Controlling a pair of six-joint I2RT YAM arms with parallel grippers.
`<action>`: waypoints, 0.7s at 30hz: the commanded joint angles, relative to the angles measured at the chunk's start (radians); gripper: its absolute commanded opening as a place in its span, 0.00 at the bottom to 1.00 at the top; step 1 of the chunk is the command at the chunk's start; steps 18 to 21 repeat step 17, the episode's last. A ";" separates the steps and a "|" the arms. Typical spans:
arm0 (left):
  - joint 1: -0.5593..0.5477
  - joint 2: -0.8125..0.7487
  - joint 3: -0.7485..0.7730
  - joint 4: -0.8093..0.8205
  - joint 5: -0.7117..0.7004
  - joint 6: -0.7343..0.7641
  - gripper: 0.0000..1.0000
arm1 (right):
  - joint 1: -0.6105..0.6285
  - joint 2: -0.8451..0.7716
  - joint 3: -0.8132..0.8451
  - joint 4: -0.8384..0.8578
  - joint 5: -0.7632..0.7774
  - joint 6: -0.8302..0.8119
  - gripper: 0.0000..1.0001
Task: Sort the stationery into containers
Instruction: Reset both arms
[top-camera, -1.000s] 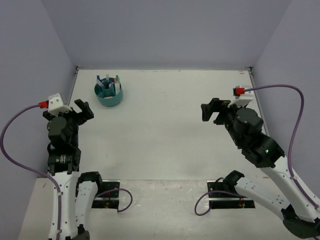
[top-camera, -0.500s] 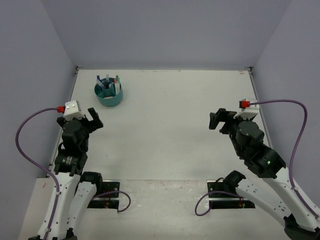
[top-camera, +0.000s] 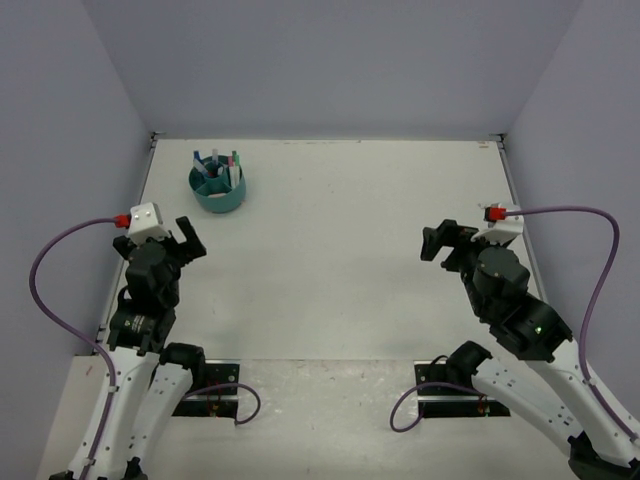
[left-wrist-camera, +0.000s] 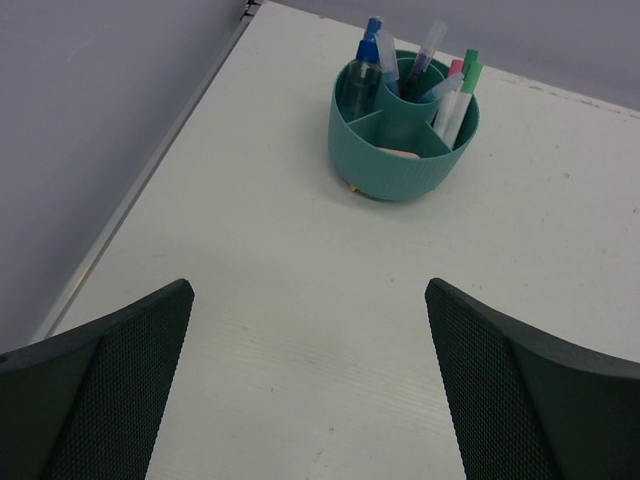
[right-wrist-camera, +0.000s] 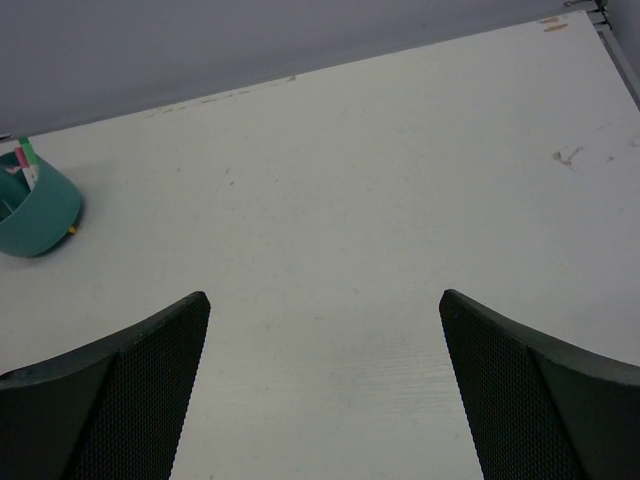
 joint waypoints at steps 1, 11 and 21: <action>-0.015 0.005 -0.009 0.008 -0.026 -0.012 1.00 | -0.001 -0.006 -0.017 -0.008 0.091 0.062 0.99; -0.048 0.026 -0.024 0.024 -0.051 -0.012 1.00 | -0.001 -0.038 -0.080 0.069 0.094 0.060 0.99; -0.059 0.038 -0.024 0.029 -0.051 -0.007 1.00 | -0.001 -0.017 -0.060 0.083 0.106 0.050 0.99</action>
